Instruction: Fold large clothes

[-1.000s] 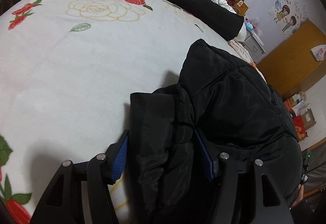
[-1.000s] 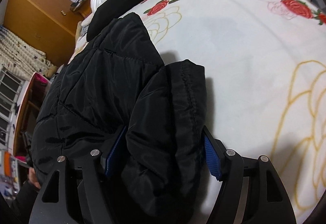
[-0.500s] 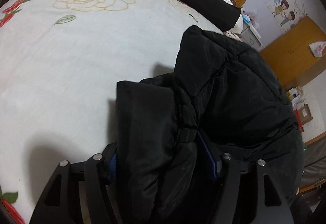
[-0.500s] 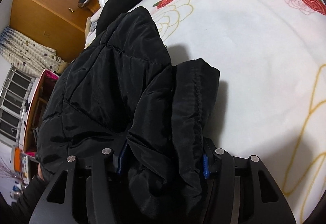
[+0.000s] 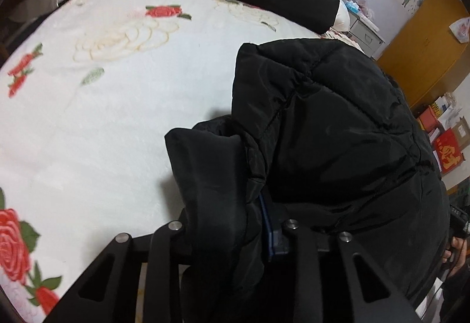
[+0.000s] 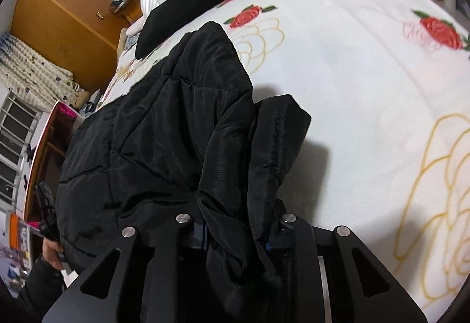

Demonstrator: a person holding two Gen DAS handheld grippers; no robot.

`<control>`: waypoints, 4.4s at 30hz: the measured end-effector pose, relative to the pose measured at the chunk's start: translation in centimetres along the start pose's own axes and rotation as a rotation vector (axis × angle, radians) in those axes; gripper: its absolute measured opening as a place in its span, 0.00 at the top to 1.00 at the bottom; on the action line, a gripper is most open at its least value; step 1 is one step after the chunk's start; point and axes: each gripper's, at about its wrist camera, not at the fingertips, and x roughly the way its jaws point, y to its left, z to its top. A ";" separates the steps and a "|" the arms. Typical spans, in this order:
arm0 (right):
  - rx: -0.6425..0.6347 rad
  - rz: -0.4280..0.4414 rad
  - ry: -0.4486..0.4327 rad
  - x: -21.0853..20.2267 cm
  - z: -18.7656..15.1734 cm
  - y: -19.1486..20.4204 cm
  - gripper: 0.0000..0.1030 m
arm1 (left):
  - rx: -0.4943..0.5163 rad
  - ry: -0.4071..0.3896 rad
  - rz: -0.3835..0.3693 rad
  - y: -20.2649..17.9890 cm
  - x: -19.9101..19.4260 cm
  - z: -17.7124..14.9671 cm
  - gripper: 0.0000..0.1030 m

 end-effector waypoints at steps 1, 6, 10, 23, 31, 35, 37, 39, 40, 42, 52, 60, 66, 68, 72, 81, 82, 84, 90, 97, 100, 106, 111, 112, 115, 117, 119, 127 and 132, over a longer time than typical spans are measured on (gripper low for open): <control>-0.004 -0.004 -0.004 -0.3 0.1 0.2 0.77 | 0.007 -0.010 0.006 -0.3 -0.6 0.1 0.70; -0.013 -0.004 -0.025 -2.0 0.4 1.2 0.79 | -0.001 -0.042 -0.004 -0.8 -3.0 0.7 0.71; -0.026 -0.002 -0.033 -3.3 0.4 2.0 0.79 | 0.016 -0.053 -0.001 -1.2 -4.6 1.4 0.71; -0.035 0.009 -0.067 -9.9 -1.5 4.8 0.82 | 0.022 -0.083 -0.016 -2.3 -12.4 0.6 0.71; -0.066 -0.003 -0.073 -13.2 -4.8 6.6 0.92 | 0.052 -0.058 -0.011 -2.7 -14.8 -3.4 0.71; -0.009 -0.015 -0.020 -9.9 -5.9 5.2 0.92 | -0.035 0.019 0.031 0.4 -11.2 -6.0 0.71; 0.029 -0.005 -0.017 -8.5 -5.8 4.5 0.90 | -0.090 0.037 0.016 2.2 -10.0 -6.7 0.70; 0.036 -0.014 -0.003 -7.3 -5.3 4.2 0.76 | -0.100 0.051 0.016 3.1 -9.0 -7.0 0.70; 0.027 -0.025 0.005 -6.5 -5.0 4.1 0.71 | -0.096 0.054 0.014 3.4 -8.6 -7.0 0.69; 0.014 -0.008 0.028 -5.1 -4.8 3.8 0.47 | -0.100 0.052 0.006 3.8 -7.9 -6.9 0.69; 0.114 0.101 0.165 1.5 -4.7 -0.2 0.16 | -0.119 0.057 -0.054 5.2 -6.7 -7.8 0.55; 0.077 0.147 0.171 0.4 -4.3 0.8 0.73 | -0.129 0.067 -0.059 5.6 -6.6 -7.7 0.51; 0.119 0.141 0.109 -2.9 -6.1 1.7 0.78 | -0.068 0.071 -0.024 5.0 -6.3 -6.2 0.50; 0.104 0.127 0.120 -3.1 -6.5 1.3 0.68 | -0.061 0.068 -0.008 4.9 -6.4 -6.1 0.48; 0.094 0.049 0.050 -5.2 -5.7 2.2 0.50 | -0.086 0.028 0.035 4.7 -8.6 -6.2 0.43; -0.038 0.004 -0.158 -11.8 -6.4 6.5 0.34 | -0.057 -0.199 -0.018 2.1 -17.6 -7.4 0.29; -0.057 -0.002 -0.164 -11.8 -6.7 7.5 0.35 | -0.019 -0.208 -0.033 0.7 -17.9 -7.6 0.29; -0.095 -0.021 -0.172 -11.7 -7.6 8.8 0.35 | 0.067 -0.209 -0.082 -3.0 -17.8 -7.9 0.28; -0.166 -0.076 -0.110 -8.6 -9.4 9.5 0.35 | 0.233 -0.136 -0.036 -9.9 -12.4 -9.5 0.28; -0.259 -0.188 -0.058 -2.7 -10.8 10.0 0.33 | 0.137 -0.141 0.117 -5.8 -9.8 -11.3 0.26; -0.254 -0.188 -0.065 -3.1 -10.5 10.0 0.33 | 0.100 -0.132 0.123 -4.7 -10.2 -11.6 0.27; -0.232 -0.165 -0.140 -8.9 -11.5 10.5 0.33 | 0.126 -0.159 0.176 -6.0 -13.2 -12.3 0.28; -0.273 -0.176 -0.183 -13.7 -14.7 12.4 0.33 | 0.111 -0.185 0.176 -7.2 -17.3 -14.6 0.28; -0.278 -0.178 -0.184 -14.3 -15.4 12.9 0.33 | 0.111 -0.187 0.175 -7.5 -17.9 -15.1 0.28; -0.306 -0.174 -0.187 -15.7 -17.2 14.2 0.33 | 0.117 -0.196 0.157 -8.6 -20.0 -16.6 0.28; -0.330 -0.179 -0.187 -16.4 -18.4 15.6 0.33 | 0.128 -0.203 0.154 -9.5 -21.3 -17.4 0.28; -0.344 -0.173 -0.194 -17.1 -19.3 16.6 0.33 | 0.138 -0.214 0.145 -10.1 -22.6 -18.2 0.28; -0.395 -0.173 -0.236 -19.4 -22.4 19.4 0.33 | 0.153 -0.225 0.106 -12.0 -25.7 -20.5 0.28; -0.405 -0.171 -0.235 -19.6 -23.8 20.0 0.33 | 0.183 -0.232 0.103 -12.5 -26.1 -21.9 0.27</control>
